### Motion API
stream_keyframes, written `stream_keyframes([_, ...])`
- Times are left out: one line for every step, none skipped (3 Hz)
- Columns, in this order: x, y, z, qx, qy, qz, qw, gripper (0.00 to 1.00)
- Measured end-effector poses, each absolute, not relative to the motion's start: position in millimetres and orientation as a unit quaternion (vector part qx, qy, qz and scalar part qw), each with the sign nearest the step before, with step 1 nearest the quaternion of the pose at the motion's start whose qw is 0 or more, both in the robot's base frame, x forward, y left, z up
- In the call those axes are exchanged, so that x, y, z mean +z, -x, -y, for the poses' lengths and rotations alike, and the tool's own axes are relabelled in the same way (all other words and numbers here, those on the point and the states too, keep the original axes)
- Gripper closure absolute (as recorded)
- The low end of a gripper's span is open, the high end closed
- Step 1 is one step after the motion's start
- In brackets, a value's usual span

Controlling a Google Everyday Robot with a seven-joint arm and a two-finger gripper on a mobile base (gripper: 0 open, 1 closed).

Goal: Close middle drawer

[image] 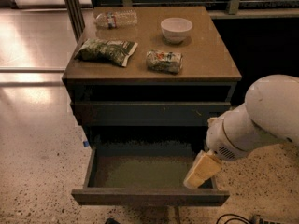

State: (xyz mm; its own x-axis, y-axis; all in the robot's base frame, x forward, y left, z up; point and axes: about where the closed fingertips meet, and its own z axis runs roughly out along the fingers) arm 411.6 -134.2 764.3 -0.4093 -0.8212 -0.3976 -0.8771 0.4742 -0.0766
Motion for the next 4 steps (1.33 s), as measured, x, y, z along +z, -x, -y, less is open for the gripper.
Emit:
stream_keyframes([697.8,-387.3,109.2,0.114,0.496,-0.841,0.187,0.27])
stream_keyframes([704.0,-389.2,111.3,0.109,0.496,-0.84,0.189,0.5])
stream_keyframes([704.0,-389.2,111.3,0.109,0.496,-0.84,0.189,0.73])
stream_keyframes([702.6,-389.0,111.0,0.111,0.494,-0.841,0.19,1.0])
